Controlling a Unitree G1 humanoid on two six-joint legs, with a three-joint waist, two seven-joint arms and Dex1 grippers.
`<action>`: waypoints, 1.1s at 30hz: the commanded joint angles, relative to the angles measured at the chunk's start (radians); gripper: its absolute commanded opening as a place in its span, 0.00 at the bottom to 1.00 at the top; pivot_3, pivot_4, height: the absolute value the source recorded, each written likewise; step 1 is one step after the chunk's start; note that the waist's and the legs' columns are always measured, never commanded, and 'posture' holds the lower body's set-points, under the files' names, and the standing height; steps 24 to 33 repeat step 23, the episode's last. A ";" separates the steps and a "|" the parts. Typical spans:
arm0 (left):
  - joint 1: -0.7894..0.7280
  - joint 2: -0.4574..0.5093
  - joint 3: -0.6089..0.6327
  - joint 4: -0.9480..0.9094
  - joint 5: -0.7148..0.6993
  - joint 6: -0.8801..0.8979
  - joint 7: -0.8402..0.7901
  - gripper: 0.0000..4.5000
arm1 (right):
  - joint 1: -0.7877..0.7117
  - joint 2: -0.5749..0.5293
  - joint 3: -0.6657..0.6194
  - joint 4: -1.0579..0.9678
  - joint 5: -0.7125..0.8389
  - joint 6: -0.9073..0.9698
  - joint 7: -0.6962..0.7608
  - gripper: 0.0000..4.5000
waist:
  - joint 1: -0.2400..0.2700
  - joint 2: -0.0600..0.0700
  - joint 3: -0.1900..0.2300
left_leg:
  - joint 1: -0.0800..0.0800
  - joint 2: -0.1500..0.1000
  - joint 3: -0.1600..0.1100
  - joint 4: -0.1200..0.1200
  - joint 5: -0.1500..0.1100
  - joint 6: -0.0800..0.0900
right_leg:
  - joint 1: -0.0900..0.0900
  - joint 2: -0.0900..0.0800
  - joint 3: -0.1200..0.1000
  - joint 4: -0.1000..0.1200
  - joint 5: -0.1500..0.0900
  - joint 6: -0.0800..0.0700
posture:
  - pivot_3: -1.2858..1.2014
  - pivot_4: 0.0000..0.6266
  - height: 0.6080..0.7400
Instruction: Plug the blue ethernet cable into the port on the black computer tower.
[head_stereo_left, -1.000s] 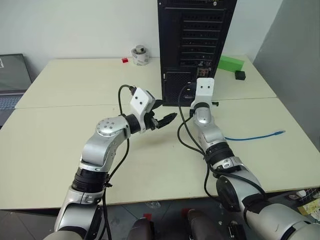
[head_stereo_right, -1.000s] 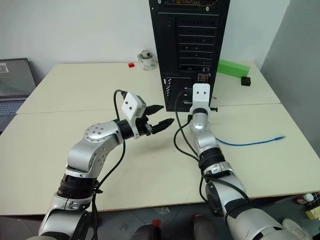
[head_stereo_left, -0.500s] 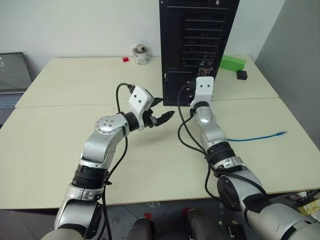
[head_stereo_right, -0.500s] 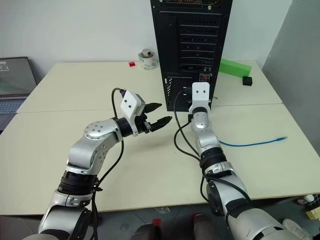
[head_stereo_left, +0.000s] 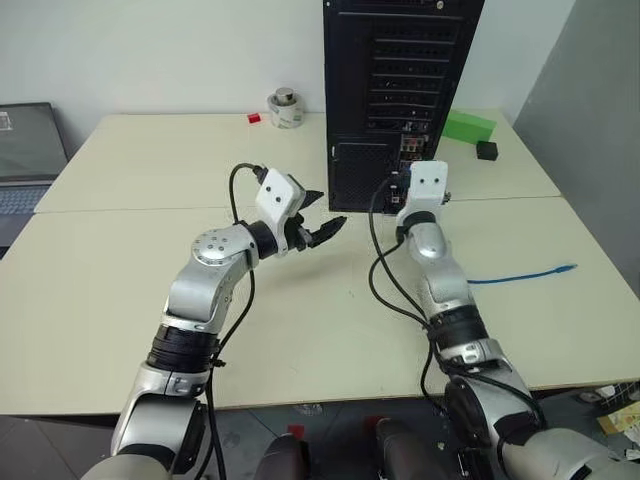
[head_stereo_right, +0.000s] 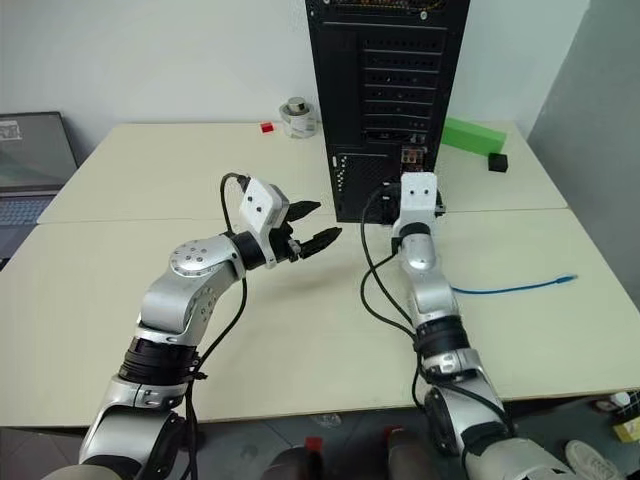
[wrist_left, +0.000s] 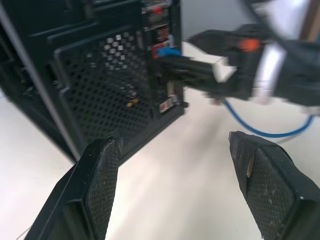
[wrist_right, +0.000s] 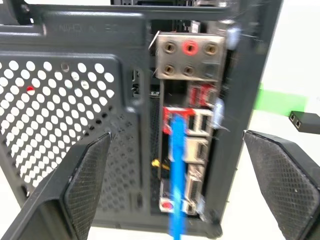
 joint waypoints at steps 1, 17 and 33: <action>-0.033 0.008 0.013 0.019 0.073 -0.062 0.069 0.80 | 0.099 -0.057 0.042 -0.297 0.055 0.114 0.148 0.99 | 0.001 0.000 0.000 | 0.000 0.000 0.000 0.000 0.000 0.000 | 0.000 0.000 0.000 0.000 0.000 0.000 | 0.52 0.24 1.00; -0.032 0.096 0.041 0.032 0.067 -0.053 -0.035 0.80 | 0.335 -0.511 -0.201 -0.772 0.464 0.430 0.623 0.99 | 0.029 0.000 0.000 | -0.001 0.000 0.000 0.001 0.000 0.000 | -0.001 0.004 -0.001 0.000 0.000 0.000 | 0.52 0.24 1.00; -0.039 0.091 0.062 0.037 0.057 -0.052 -0.034 0.80 | 0.352 -0.595 -0.230 -0.750 0.483 0.442 0.658 0.99 | 0.030 0.000 0.000 | -0.001 0.000 0.000 0.001 0.000 0.000 | -0.001 0.005 -0.001 0.000 0.000 0.000 | 0.52 0.24 1.00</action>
